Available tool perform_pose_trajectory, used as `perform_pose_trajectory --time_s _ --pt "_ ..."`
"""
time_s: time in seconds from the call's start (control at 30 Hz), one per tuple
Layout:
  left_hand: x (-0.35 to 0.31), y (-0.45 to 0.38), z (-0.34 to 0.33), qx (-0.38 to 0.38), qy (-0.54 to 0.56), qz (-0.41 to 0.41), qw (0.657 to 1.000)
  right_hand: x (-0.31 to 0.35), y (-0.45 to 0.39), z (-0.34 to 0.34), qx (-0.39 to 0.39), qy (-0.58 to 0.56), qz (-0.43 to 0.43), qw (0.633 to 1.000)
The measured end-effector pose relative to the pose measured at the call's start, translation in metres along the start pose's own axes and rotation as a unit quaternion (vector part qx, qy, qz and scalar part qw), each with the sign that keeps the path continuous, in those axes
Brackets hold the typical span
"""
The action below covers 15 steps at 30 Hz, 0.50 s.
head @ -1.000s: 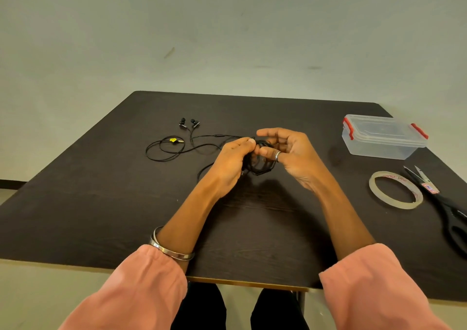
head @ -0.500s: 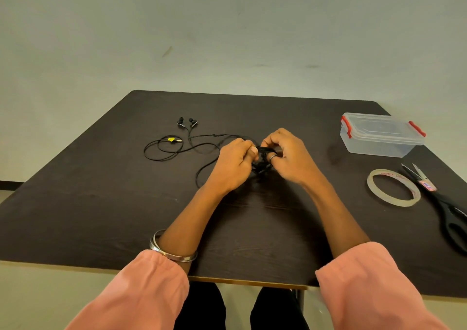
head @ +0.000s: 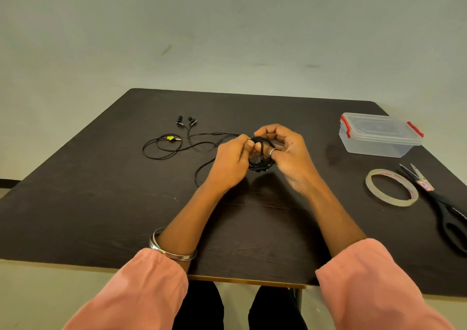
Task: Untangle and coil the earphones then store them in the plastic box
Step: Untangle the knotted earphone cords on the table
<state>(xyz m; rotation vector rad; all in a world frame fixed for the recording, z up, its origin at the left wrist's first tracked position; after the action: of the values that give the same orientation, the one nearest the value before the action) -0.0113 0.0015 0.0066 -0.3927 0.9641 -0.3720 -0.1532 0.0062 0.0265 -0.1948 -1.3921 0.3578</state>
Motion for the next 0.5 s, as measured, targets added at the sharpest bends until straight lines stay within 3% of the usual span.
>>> perform_pose_trajectory --time_s 0.1,0.27,0.4,0.5 --pt "-0.002 0.001 0.0 -0.009 0.029 0.015 0.999 0.0 0.001 -0.005 0.009 -0.008 0.031 0.999" --pt "0.001 -0.001 0.003 -0.001 0.103 0.12 0.987 -0.004 -0.003 0.003 0.013 0.257 0.181 0.949" --pt "0.0 0.0 0.003 -0.006 0.063 0.079 0.995 -0.004 0.001 0.004 -0.036 0.223 0.174 0.959" --pt "-0.001 0.0 0.0 -0.013 0.045 0.044 0.998 -0.006 0.002 -0.003 -0.12 0.197 0.146 0.962"
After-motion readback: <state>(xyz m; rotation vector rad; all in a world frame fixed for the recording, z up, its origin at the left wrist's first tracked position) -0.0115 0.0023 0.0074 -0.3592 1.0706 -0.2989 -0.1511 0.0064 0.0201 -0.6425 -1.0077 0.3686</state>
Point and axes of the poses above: each hand's wrist, its own y-axis away from the middle knuckle, its own z-axis out of the back of the hand, x = y × z, the point moved 1 cm from there along -y, towards the middle knuckle, and after that the axes turned 2 degrees about y, right-handed, at the moved point
